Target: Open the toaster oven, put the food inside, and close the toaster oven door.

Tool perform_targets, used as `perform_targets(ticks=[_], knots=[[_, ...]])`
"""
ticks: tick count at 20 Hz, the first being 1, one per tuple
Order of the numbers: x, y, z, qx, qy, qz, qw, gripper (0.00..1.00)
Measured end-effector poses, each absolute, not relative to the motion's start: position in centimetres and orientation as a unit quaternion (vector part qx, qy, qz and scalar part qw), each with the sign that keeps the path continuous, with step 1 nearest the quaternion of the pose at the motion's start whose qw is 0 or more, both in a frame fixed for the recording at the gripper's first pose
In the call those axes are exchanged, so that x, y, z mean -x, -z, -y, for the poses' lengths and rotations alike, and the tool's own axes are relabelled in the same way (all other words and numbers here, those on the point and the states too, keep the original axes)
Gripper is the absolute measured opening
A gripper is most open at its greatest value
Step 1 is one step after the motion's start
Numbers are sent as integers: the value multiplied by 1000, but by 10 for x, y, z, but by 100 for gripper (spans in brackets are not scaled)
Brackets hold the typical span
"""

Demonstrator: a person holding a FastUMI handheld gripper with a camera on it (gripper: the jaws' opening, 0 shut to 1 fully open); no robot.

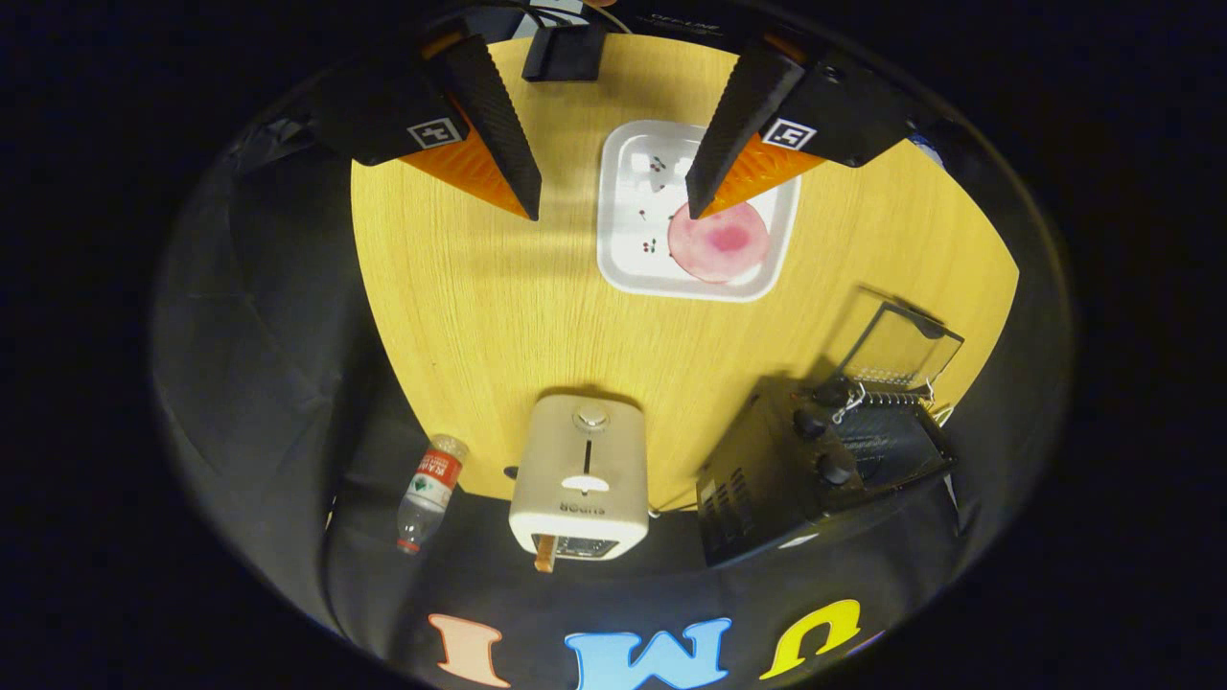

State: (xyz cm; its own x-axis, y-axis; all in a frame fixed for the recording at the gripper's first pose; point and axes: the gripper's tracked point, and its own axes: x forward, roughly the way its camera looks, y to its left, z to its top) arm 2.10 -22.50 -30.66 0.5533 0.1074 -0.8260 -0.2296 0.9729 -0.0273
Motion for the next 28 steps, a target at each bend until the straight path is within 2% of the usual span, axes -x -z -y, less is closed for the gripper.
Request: perform_targets(ticks=[5, 9, 11, 14, 15, 19, 22, 28], knots=[[-31, 344, 229, 51, -118, -534, 836, 97], [-34, 365, 231, 62, -111, -565, 815, 96], [-36, 366, 227, 50, -109, -571, 812, 87], [-38, 366, 212, 29, -126, -584, 802, 67], [-36, 365, 211, 22, -126, -592, 796, 44], [-37, 366, 215, -27, -128, -602, 787, 8], [-34, 367, 213, -58, -139, -599, 786, 2], [-27, 367, 206, -140, -141, -616, 763, 2]])
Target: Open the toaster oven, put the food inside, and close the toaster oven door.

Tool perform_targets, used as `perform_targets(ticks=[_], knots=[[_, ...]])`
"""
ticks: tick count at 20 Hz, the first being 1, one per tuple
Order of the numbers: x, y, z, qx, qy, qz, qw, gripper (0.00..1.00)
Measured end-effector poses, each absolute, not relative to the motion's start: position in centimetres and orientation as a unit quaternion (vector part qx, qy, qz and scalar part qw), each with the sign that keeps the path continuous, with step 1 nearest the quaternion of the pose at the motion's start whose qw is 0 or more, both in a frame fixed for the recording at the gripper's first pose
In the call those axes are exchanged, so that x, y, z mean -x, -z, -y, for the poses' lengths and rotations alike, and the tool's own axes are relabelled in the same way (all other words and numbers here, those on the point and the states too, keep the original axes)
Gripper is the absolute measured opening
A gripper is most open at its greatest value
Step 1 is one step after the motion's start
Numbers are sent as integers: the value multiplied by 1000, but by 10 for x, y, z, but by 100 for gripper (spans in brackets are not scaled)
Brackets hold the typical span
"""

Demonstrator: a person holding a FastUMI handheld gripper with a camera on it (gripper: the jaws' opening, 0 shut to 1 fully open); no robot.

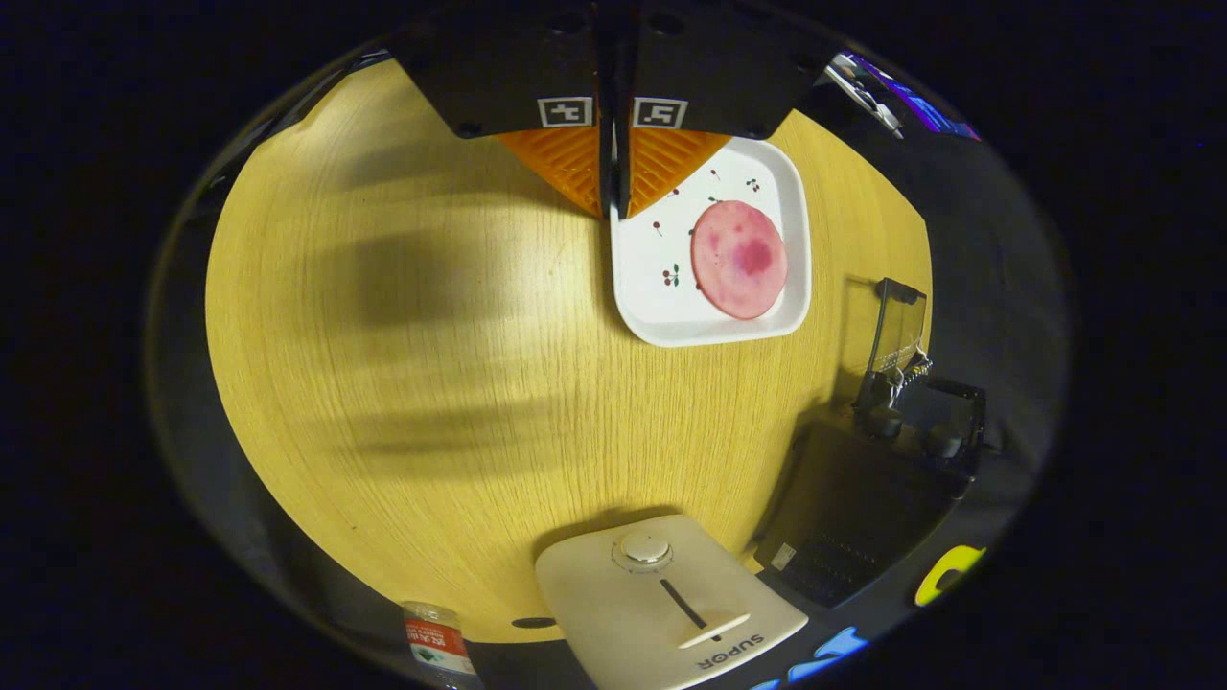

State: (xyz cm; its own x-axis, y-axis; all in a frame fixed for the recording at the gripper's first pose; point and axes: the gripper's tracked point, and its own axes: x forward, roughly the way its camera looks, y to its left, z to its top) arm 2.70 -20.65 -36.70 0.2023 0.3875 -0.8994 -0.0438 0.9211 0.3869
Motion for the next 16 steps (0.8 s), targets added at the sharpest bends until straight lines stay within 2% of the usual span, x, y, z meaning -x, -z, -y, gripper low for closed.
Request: perform_targets(ticks=[4, 16], knots=[[-13, 361, 204, -209, -118, -616, 750, 1], [31, 302, 181, -293, -90, -553, 775, 1]])
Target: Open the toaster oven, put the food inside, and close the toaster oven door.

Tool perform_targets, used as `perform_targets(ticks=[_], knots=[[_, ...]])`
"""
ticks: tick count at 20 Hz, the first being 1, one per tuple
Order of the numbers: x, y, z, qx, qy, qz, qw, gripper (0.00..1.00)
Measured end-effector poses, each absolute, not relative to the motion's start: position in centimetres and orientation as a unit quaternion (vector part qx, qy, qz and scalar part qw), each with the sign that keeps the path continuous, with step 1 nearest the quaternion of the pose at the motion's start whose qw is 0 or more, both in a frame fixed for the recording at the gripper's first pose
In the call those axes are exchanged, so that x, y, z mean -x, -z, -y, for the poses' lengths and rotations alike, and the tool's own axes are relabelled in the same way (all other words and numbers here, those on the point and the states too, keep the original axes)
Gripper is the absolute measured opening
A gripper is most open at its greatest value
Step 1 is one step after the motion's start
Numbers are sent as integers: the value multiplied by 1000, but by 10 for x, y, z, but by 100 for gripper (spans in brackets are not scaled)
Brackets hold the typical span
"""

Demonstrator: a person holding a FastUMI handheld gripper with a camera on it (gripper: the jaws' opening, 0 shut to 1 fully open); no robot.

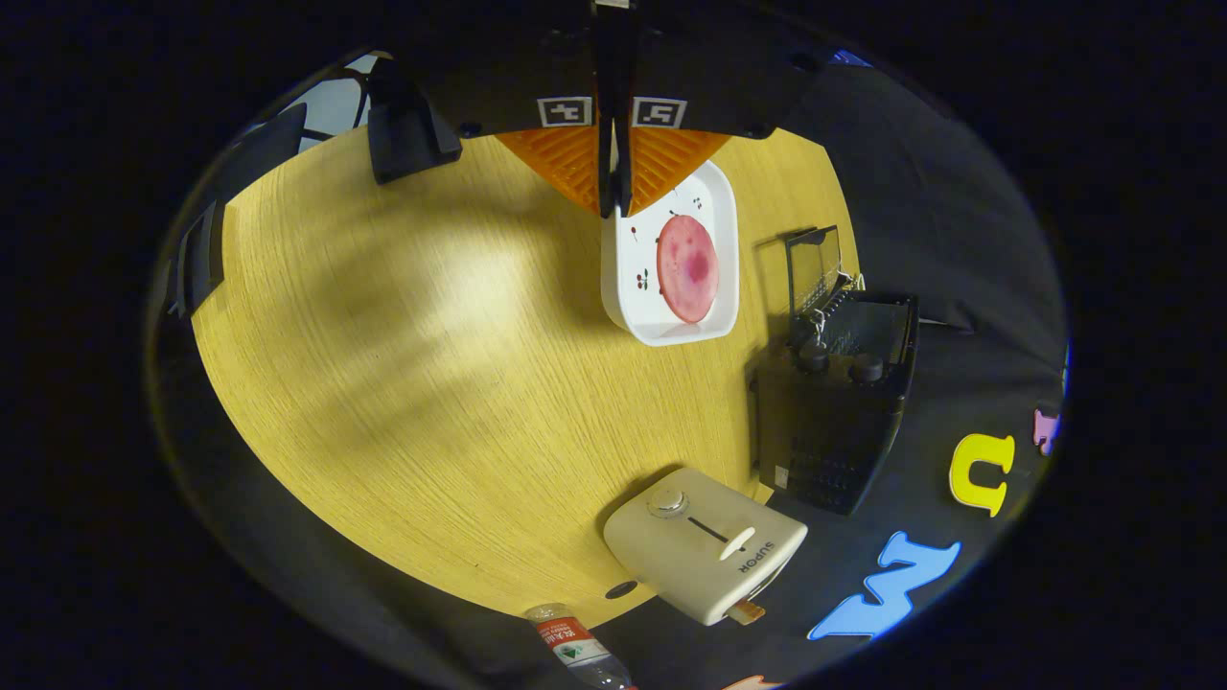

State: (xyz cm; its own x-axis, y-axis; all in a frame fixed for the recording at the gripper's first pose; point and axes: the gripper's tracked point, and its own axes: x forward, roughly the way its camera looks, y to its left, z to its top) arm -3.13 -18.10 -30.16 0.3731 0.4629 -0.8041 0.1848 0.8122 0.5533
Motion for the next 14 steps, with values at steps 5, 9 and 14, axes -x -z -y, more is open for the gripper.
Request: perform_targets(ticks=[5, 9, 14], knots=[[52, 271, 137, -321, -92, -531, 778, 1], [63, 250, 86, -362, -103, -508, 775, 1], [80, 225, 20, -389, -123, -497, 766, 1]])
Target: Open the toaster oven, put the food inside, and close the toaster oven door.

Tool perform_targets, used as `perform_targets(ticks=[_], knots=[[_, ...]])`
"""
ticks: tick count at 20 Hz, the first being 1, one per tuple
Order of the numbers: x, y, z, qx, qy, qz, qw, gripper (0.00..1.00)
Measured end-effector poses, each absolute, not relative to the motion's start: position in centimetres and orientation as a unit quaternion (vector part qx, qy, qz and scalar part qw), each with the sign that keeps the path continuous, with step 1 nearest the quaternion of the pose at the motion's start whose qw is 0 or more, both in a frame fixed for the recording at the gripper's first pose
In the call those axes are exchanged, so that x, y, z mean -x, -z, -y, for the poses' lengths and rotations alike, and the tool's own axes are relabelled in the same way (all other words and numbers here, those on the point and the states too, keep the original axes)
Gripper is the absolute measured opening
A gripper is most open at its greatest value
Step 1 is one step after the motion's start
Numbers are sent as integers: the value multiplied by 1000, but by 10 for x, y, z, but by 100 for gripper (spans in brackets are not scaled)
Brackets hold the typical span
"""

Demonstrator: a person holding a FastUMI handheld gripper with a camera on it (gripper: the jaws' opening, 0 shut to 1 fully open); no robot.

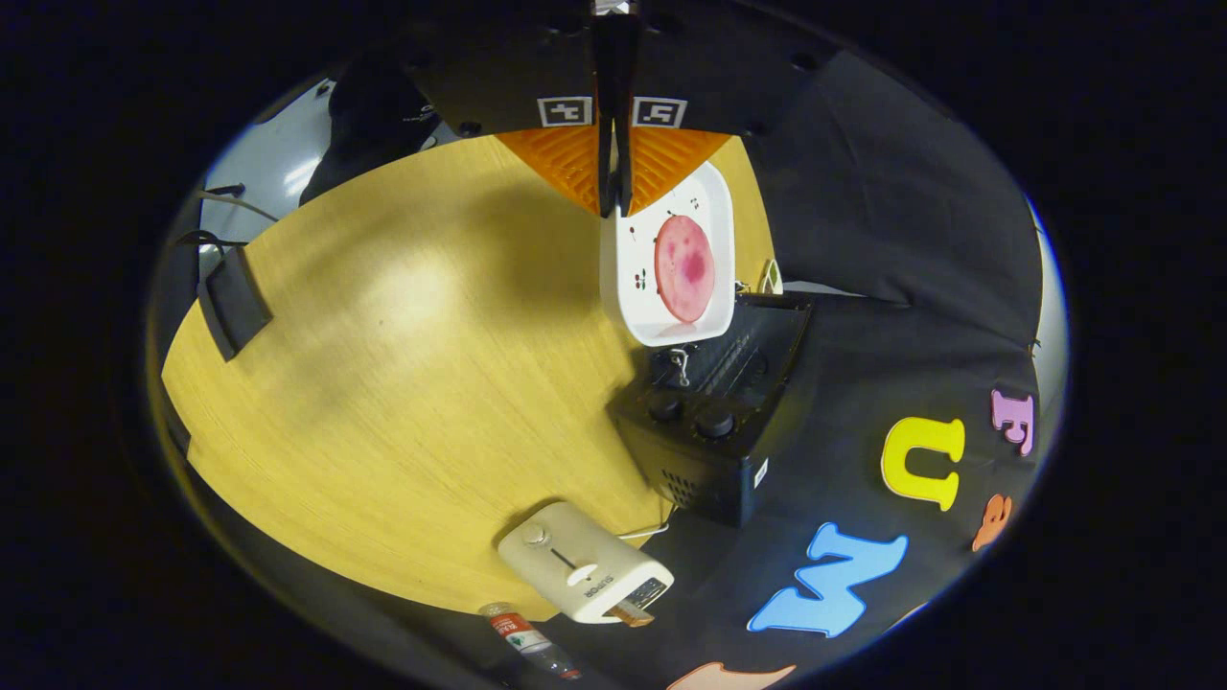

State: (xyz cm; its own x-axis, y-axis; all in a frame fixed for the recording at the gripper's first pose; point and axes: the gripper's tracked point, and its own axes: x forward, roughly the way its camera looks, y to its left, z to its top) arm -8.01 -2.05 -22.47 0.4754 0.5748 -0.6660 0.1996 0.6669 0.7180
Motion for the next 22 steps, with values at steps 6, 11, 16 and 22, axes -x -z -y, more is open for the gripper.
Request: perform_targets(ticks=[6, 11, 16, 22], knots=[[73, 207, -43, -381, -139, -507, 760, 1], [38, 210, -80, -385, -149, -515, 751, 1], [-6, 228, -100, -403, -125, -514, 746, 1], [-48, 252, -124, -442, -108, -496, 740, 1]])
